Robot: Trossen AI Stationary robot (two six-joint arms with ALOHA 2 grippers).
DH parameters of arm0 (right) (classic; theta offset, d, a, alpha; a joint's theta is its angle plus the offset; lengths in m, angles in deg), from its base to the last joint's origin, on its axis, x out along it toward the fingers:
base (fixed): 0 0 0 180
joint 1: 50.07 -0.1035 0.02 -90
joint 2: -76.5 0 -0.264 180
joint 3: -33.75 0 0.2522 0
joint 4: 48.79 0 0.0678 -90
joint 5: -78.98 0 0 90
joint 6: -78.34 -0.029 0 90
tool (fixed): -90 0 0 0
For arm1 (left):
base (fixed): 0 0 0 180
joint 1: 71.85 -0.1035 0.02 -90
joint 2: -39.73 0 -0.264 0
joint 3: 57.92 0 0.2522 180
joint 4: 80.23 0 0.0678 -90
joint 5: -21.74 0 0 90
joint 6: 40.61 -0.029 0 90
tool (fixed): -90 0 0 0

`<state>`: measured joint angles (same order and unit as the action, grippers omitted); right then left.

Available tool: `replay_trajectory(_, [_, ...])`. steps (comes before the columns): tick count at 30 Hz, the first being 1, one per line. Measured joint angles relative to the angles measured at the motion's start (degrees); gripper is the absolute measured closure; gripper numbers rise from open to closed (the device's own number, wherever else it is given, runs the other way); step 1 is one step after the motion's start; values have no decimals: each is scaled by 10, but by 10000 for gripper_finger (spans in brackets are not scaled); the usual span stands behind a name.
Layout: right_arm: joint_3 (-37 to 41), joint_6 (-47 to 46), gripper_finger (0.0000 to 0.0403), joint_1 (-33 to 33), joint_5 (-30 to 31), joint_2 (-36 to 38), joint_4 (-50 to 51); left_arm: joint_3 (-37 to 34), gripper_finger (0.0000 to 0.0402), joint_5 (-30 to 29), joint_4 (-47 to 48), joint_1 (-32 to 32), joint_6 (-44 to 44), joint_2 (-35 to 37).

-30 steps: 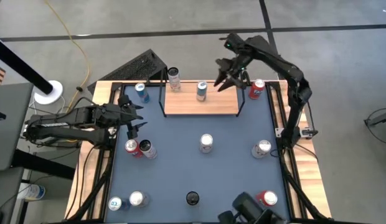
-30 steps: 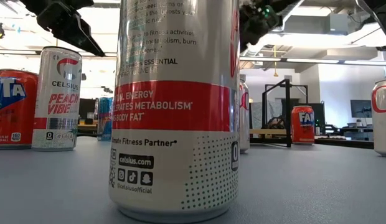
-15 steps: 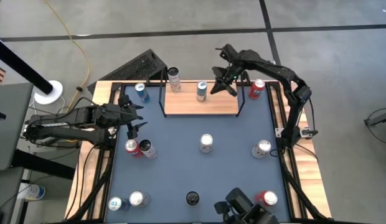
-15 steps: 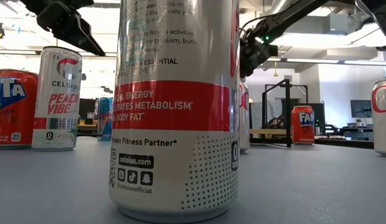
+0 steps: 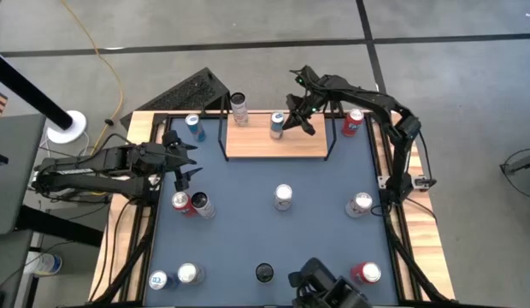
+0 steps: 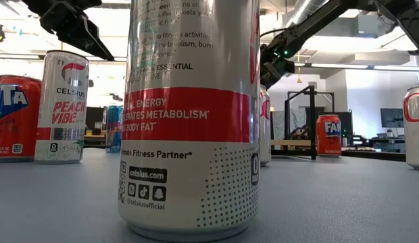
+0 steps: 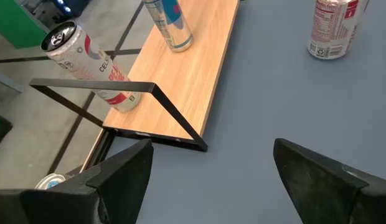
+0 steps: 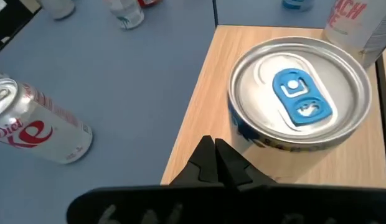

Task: Place canned beverage on shelf
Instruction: Put the middle blue soda can on the shelf

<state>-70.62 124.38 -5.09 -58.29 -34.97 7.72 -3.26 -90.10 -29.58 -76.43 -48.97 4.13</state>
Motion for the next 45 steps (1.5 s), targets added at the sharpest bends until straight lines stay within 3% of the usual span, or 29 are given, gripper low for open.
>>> replay_trajectory(12, [0, -14, 403, -9, 14, -3, -65, 0, 79, 0, 0, 0, 1, 0])
replay_trajectory(23, [0, -39, 403, -44, 29, -4, -67, 0, 79, 0, -1, 0, 6, 0])
replay_trajectory(28, [0, -37, 403, -53, 70, -4, -84, 0, 79, 1, 0, 0, 6, 0])
replay_trajectory(45, [-2, 0, 403, -28, 49, -18, -153, 0, 79, 5, 0, 0, 7, 0])
